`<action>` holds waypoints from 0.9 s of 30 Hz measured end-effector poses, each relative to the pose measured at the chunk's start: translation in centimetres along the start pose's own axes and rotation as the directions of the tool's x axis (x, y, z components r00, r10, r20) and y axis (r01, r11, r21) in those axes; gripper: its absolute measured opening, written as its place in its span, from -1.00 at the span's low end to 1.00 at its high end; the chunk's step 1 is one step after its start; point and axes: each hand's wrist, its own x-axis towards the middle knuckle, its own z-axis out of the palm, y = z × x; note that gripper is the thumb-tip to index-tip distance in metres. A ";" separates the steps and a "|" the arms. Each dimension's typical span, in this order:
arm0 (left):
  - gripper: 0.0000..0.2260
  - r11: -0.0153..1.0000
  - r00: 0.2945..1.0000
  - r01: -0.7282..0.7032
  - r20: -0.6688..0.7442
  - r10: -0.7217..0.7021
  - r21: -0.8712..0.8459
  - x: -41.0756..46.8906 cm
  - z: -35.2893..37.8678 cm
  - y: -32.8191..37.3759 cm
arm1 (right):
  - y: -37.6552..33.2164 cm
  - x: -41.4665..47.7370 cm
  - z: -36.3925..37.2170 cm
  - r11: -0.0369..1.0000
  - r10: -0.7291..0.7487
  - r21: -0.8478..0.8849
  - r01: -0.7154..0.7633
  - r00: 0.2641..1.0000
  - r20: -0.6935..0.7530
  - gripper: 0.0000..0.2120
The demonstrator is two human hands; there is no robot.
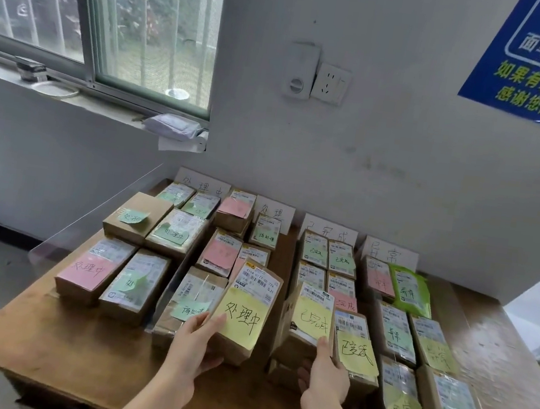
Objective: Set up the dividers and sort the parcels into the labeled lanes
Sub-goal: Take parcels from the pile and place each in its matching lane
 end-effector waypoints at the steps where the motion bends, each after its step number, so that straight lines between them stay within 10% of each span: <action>1: -0.69 1.000 1.000 0.001 0.000 -0.001 0.000 0.0 -0.1 0.1 | -0.1 0.0 0.0 1.000 -0.023 -0.016 0.023 0.999 -0.027 -0.51; 16: -0.70 0.999 0.998 -0.041 0.046 0.042 -0.013 0.4 -0.7 1.5 | -1.3 -2.1 0.7 0.921 -0.366 -0.172 0.349 0.927 -0.084 -0.70; 21: -0.67 0.998 0.995 -0.054 0.078 0.056 -0.029 0.8 -1.0 2.4 | -1.7 -5.0 3.1 0.751 -0.612 -0.172 0.637 0.770 0.178 -0.81; 27: -0.69 0.988 0.984 -0.144 0.096 0.150 -0.060 1.1 -2.4 4.4 | -0.7 -8.6 6.9 0.836 -0.388 -0.105 0.539 0.715 0.581 -0.58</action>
